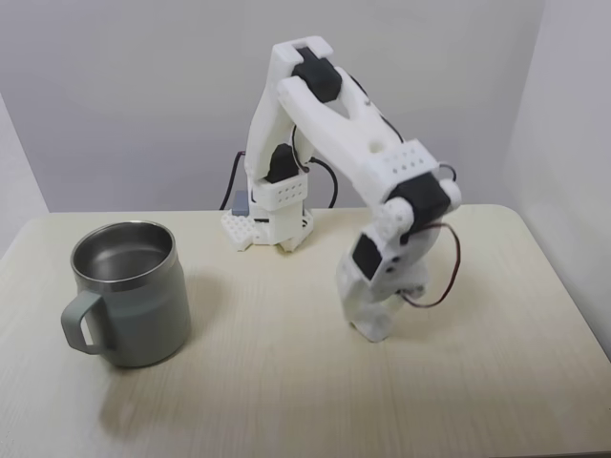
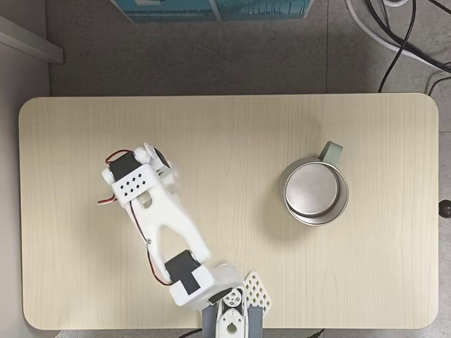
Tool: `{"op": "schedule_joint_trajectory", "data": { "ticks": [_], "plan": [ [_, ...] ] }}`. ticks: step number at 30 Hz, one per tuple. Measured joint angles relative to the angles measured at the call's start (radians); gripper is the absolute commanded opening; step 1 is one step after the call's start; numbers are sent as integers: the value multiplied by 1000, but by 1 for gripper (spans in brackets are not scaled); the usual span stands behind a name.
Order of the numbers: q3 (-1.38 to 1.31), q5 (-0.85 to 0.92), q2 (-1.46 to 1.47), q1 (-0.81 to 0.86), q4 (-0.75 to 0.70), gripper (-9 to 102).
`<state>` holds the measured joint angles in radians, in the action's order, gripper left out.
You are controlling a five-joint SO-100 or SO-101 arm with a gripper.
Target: Grasp a dressing and put it in the cup.
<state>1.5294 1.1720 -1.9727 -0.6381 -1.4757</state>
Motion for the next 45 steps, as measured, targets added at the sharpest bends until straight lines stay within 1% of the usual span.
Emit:
{"op": "schedule_joint_trajectory", "data": {
  "ticks": [5,8,9,16,18,23,31,34,38,42,45],
  "plan": [
    [12,-3,-41,-17,18,13],
    [18,-5,-43,-28,18,1],
    [20,-9,-43,-28,20,0],
    [20,-54,-12,-29,40,0],
    [18,-66,25,-34,26,0],
    [58,-126,150,-74,-46,0],
    [362,-256,218,-67,-224,0],
    [471,-310,229,-41,-281,0],
    [592,-380,247,25,-316,0],
    [614,-428,325,140,-316,0],
    [615,-462,388,261,-316,0]
  ]
}}
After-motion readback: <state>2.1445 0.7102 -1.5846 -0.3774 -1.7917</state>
